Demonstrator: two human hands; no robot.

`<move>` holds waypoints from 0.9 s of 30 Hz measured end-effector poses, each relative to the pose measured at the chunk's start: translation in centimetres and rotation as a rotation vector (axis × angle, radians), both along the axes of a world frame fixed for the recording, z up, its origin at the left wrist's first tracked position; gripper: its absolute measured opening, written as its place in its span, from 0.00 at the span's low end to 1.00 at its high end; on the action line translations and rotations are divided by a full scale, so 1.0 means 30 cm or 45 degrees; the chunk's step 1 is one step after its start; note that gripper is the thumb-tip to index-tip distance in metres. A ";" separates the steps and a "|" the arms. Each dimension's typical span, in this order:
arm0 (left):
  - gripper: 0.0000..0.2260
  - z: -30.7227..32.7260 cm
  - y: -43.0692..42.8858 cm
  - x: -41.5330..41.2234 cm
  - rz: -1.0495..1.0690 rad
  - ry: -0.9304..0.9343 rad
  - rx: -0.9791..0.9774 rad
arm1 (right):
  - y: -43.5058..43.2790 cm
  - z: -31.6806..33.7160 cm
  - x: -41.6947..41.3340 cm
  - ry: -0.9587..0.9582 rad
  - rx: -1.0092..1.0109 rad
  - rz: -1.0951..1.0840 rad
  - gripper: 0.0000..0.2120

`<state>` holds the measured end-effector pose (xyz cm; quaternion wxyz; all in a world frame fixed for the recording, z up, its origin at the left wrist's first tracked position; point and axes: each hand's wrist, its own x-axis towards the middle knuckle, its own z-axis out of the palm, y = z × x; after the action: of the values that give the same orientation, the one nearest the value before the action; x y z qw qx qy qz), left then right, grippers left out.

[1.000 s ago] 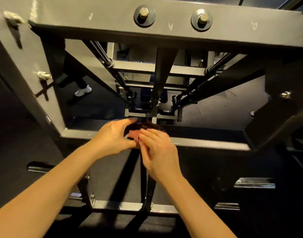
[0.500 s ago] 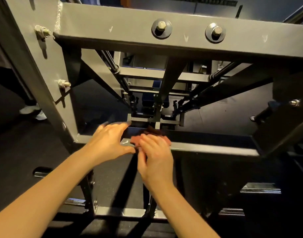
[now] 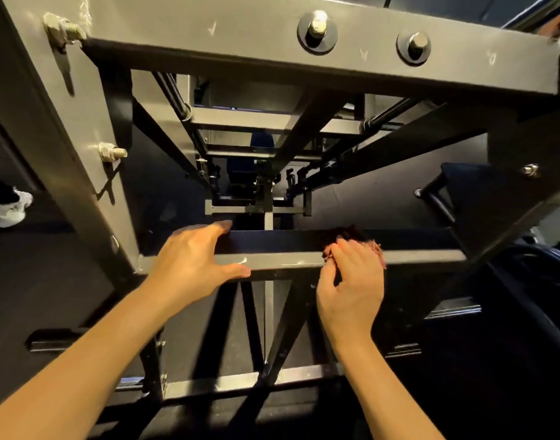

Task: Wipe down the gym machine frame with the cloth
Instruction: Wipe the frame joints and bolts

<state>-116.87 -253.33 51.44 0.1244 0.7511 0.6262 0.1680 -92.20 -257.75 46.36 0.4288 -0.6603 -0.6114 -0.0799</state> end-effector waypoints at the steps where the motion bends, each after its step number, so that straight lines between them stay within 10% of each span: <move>1: 0.44 -0.002 0.000 -0.002 -0.010 -0.008 0.021 | -0.004 -0.003 -0.094 0.001 0.012 0.073 0.13; 7: 0.46 0.006 0.003 -0.018 -0.063 -0.003 0.032 | -0.037 0.031 -0.173 -0.245 -0.027 0.561 0.18; 16: 0.40 -0.001 -0.019 -0.011 -0.097 0.035 0.140 | -0.034 0.015 0.100 0.007 -0.034 -0.046 0.16; 22: 0.33 -0.055 -0.125 -0.105 -0.065 -0.066 0.369 | -0.047 0.011 -0.350 -0.058 -0.054 0.434 0.20; 27: 0.31 -0.116 -0.217 -0.166 -0.020 -0.123 0.497 | -0.034 0.010 -0.182 -0.337 -0.076 0.565 0.19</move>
<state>-121.86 -259.83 47.95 0.0075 0.7570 0.5691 0.3210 -97.67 -258.78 46.65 0.3323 -0.5060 -0.7943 -0.0515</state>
